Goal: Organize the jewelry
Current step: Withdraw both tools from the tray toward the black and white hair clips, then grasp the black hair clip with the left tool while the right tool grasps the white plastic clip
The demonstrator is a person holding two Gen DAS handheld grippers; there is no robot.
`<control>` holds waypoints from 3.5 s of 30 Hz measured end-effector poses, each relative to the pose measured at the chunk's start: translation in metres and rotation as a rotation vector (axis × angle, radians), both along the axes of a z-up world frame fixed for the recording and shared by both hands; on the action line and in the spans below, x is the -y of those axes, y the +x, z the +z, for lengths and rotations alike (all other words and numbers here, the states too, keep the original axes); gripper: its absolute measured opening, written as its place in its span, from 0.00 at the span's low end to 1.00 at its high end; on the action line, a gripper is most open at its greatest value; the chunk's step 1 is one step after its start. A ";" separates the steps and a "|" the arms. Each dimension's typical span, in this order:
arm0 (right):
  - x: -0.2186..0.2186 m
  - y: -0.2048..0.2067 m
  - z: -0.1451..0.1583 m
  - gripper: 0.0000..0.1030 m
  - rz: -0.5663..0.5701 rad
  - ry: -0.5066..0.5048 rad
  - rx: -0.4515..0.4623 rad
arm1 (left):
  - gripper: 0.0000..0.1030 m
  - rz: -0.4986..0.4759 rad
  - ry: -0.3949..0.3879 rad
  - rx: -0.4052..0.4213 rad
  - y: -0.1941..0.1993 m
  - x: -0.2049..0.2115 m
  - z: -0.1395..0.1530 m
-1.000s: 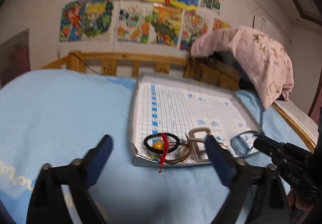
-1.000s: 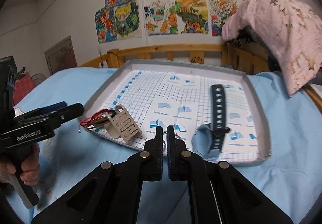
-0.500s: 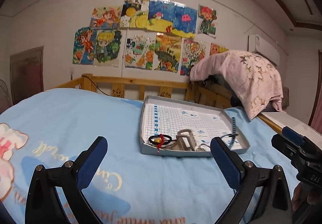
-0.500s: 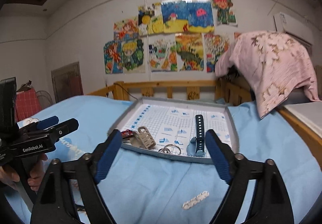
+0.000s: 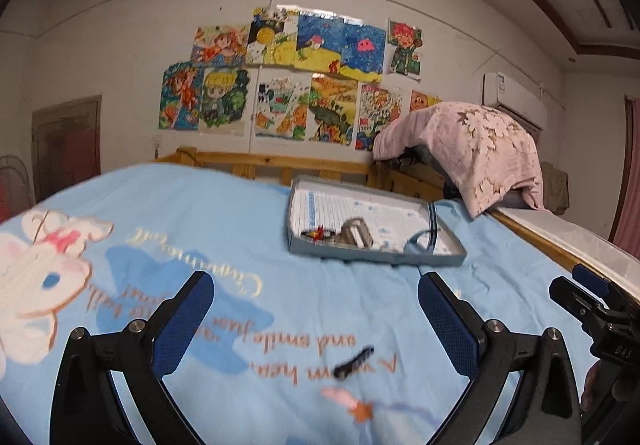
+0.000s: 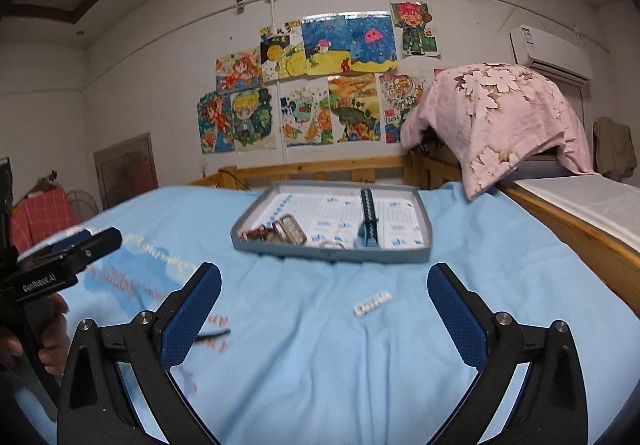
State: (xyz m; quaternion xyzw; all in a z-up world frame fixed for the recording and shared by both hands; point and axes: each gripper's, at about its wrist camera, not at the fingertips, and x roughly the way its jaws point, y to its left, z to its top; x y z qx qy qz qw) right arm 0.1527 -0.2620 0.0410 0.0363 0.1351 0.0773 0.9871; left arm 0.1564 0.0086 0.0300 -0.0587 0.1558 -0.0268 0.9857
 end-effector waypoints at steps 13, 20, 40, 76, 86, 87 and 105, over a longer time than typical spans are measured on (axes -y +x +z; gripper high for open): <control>-0.008 -0.044 -0.015 0.99 0.013 -0.046 -0.024 | 1.00 0.006 0.037 -0.044 -0.036 0.000 -0.026; -0.002 -0.043 -0.019 0.99 -0.010 -0.033 -0.041 | 1.00 0.008 0.036 -0.086 -0.034 0.000 -0.035; -0.002 -0.030 -0.024 0.99 -0.015 -0.022 -0.049 | 1.00 0.002 0.055 -0.152 -0.013 0.014 -0.043; 0.010 0.060 -0.003 0.99 -0.054 0.002 0.092 | 1.00 0.022 0.037 -0.035 0.062 0.024 -0.012; 0.014 0.111 -0.026 0.99 -0.038 -0.002 -0.043 | 1.00 0.015 0.045 -0.117 0.085 0.026 -0.027; 0.015 0.118 -0.031 0.99 -0.020 0.009 -0.076 | 1.00 0.012 0.049 -0.134 0.086 0.025 -0.031; 0.007 0.162 -0.085 0.98 0.060 0.049 -0.331 | 1.00 -0.104 0.115 -0.366 0.087 0.031 -0.079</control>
